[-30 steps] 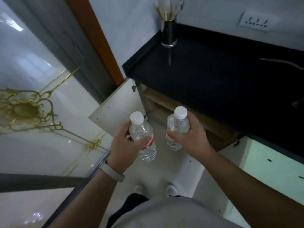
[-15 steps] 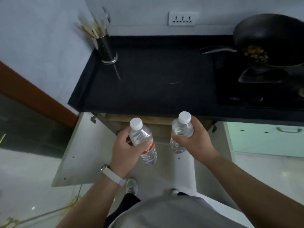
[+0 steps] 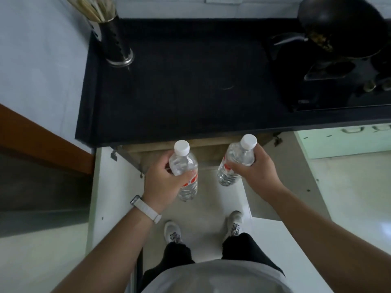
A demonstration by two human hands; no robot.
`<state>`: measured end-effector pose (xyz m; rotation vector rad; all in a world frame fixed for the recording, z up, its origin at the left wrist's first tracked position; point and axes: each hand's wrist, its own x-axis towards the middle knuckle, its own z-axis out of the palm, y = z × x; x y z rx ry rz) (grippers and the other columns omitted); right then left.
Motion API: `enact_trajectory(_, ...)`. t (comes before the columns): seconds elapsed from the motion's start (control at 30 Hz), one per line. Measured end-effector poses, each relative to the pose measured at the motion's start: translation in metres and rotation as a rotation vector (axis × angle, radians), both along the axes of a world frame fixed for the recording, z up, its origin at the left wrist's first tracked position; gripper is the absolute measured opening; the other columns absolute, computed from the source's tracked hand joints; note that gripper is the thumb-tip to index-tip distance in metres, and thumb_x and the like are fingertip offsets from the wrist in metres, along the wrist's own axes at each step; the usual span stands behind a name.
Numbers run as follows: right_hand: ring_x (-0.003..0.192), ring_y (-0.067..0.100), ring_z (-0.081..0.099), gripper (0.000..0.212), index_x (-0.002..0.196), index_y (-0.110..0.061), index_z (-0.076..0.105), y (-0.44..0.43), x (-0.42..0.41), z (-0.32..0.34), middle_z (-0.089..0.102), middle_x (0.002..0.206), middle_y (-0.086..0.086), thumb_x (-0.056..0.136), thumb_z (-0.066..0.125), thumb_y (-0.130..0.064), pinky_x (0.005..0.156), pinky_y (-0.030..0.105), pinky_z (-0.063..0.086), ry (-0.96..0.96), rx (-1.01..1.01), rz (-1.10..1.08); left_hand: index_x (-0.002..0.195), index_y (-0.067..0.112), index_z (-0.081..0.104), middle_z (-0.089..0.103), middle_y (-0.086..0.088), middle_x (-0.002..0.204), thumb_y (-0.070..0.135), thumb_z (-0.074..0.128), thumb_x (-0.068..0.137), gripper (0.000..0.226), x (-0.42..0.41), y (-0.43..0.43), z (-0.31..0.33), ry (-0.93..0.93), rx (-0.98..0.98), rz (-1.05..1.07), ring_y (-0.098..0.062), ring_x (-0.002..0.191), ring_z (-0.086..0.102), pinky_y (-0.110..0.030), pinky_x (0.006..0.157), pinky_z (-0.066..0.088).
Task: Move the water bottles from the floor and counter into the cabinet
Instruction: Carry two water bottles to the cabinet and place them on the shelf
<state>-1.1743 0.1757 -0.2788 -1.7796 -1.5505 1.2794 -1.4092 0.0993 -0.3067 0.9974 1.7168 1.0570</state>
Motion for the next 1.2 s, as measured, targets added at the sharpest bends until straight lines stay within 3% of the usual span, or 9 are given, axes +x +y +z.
enact_trajectory(0.17, 0.087, -0.004, 0.064, 0.046, 0.108, -0.037, 0.058, -0.001, 0.001, -0.019, 0.068, 0.099, -0.014, 0.073, 0.086, -0.031, 0.07, 0.017, 0.046, 0.022, -0.026, 0.009, 0.114, 0.03, 0.067, 0.074, 0.007, 0.103, 0.04, 0.089, 0.065, 0.054, 0.003, -0.003, -0.019, -0.009, -0.046, 0.034, -0.008, 0.094, 0.071, -0.042, 0.087, 0.059)
enact_trajectory(0.27, 0.088, -0.006, 0.063, 0.053, 0.117, -0.033, 0.057, 0.005, 0.011, -0.039, 0.066, 0.101, -0.015, 0.073, 0.086, -0.032, 0.073, 0.018, 0.047, 0.024, -0.039, 0.025, 0.11, 0.026, 0.067, 0.073, 0.006, 0.101, 0.022, 0.091, 0.071, 0.046, 0.014, -0.001, -0.031, 0.005, -0.064, 0.045, -0.004, 0.091, 0.07, -0.034, 0.084, 0.059)
enact_trajectory(0.43, 0.09, -0.01, 0.061, 0.06, 0.124, -0.031, 0.055, 0.024, 0.026, -0.082, 0.065, 0.104, -0.018, 0.073, 0.086, -0.032, 0.074, 0.017, 0.046, 0.033, -0.079, 0.06, 0.107, 0.032, 0.065, 0.071, 0.013, 0.098, 0.019, 0.089, 0.073, 0.044, 0.032, 0.005, -0.066, 0.043, -0.101, 0.069, 0.002, 0.09, 0.068, -0.02, 0.08, 0.055)
enact_trajectory(0.5, 0.088, -0.015, 0.059, 0.061, 0.125, -0.031, 0.055, 0.032, 0.032, -0.104, 0.064, 0.104, -0.019, 0.073, 0.086, -0.03, 0.071, 0.015, 0.044, 0.037, -0.084, 0.068, 0.107, 0.032, 0.065, 0.07, 0.012, 0.1, 0.022, 0.09, 0.071, 0.045, 0.038, 0.011, -0.087, 0.086, -0.108, 0.076, 0.001, 0.091, 0.067, -0.022, 0.08, 0.054)
enact_trajectory(0.6, 0.094, -0.007, 0.06, 0.063, 0.127, -0.031, 0.053, 0.044, 0.035, -0.144, 0.063, 0.106, -0.019, 0.073, 0.085, -0.03, 0.075, 0.018, 0.046, 0.041, -0.084, 0.11, 0.11, 0.026, 0.067, 0.069, 0.012, 0.1, 0.027, 0.091, 0.07, 0.047, 0.044, 0.019, -0.127, 0.141, -0.115, 0.093, -0.002, 0.092, 0.067, -0.027, 0.082, 0.055)
enact_trajectory(0.8, 0.097, 0.0, 0.062, 0.061, 0.121, -0.035, 0.051, 0.069, 0.033, -0.227, 0.063, 0.105, -0.018, 0.071, 0.086, -0.032, 0.084, 0.025, 0.05, 0.075, -0.019, 0.119, 0.114, 0.025, 0.067, 0.073, 0.012, 0.103, 0.024, 0.09, 0.071, 0.05, 0.048, 0.042, -0.211, 0.106, -0.127, 0.132, 0.001, 0.093, 0.069, -0.027, 0.086, 0.058)
enact_trajectory(0.93, 0.104, 0.004, 0.062, 0.069, 0.13, -0.029, 0.051, 0.086, 0.029, -0.288, 0.063, 0.113, -0.016, 0.071, 0.087, -0.034, 0.09, 0.028, 0.053, 0.125, 0.039, 0.157, 0.118, 0.024, 0.067, 0.073, 0.013, 0.106, 0.025, 0.092, 0.068, 0.056, 0.048, 0.058, -0.278, 0.119, -0.065, 0.16, -0.002, 0.098, 0.069, -0.032, 0.089, 0.058)
enact_trajectory(1.13, 0.097, -0.005, 0.063, 0.06, 0.117, -0.045, 0.05, 0.112, 0.017, -0.378, 0.061, 0.107, -0.024, 0.073, 0.085, -0.026, 0.074, 0.013, 0.051, 0.201, 0.104, 0.27, 0.118, 0.025, 0.066, 0.074, 0.01, 0.107, 0.04, 0.091, 0.057, 0.068, 0.042, 0.078, -0.38, 0.08, 0.033, 0.252, -0.009, 0.1, 0.071, -0.043, 0.091, 0.059)
enact_trajectory(1.2, 0.096, -0.01, 0.062, 0.056, 0.11, -0.048, 0.051, 0.119, 0.013, -0.4, 0.064, 0.103, -0.024, 0.075, 0.084, -0.02, 0.068, 0.007, 0.05, 0.246, 0.131, 0.293, 0.12, 0.022, 0.066, 0.074, 0.008, 0.108, 0.033, 0.092, 0.061, 0.065, 0.04, 0.083, -0.406, 0.095, 0.077, 0.272, -0.01, 0.101, 0.071, -0.043, 0.091, 0.059)
